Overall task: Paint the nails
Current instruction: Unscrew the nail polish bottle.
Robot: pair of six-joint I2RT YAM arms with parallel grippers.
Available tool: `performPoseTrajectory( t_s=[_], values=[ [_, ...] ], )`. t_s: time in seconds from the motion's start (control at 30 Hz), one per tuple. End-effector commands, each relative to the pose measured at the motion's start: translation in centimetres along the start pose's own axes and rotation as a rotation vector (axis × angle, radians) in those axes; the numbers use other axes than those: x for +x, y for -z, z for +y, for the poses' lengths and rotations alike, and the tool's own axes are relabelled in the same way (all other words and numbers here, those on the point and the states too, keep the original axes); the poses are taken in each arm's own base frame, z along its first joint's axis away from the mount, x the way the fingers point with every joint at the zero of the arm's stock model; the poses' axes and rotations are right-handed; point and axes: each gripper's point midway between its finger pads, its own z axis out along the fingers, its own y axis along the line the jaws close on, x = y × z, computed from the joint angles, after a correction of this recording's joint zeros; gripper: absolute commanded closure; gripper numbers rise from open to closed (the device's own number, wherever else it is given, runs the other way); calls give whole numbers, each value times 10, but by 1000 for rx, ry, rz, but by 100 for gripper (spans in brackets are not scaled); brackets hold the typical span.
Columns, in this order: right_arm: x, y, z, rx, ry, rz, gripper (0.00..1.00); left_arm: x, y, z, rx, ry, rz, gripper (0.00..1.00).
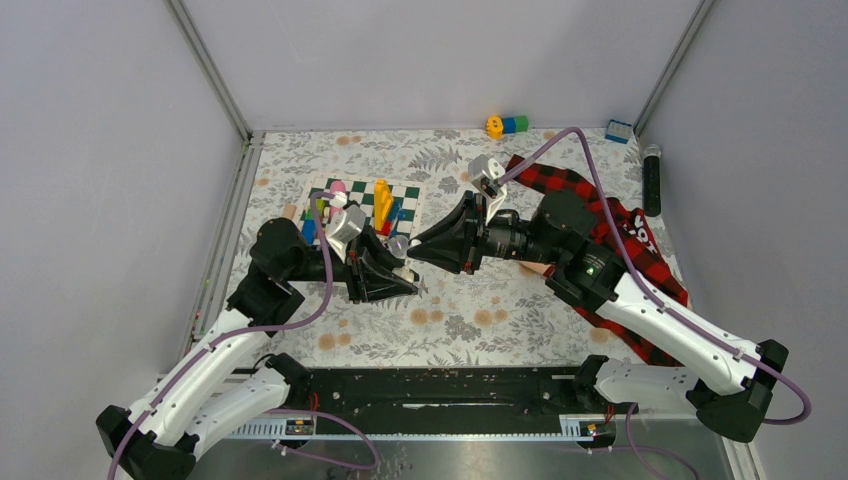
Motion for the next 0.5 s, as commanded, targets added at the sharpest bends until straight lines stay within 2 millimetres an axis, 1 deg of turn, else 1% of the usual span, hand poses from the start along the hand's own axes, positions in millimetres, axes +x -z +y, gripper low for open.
performPoseTrajectory(
  t_s=[0.0,0.47],
  values=[
    [-5,-3,6,-26,24,-19,100,-11,0,-2,-2,-62,-35,100],
    [1,0,8,-36,16,9,100,-11,0,-1,-9,-59,-36,100]
  ],
)
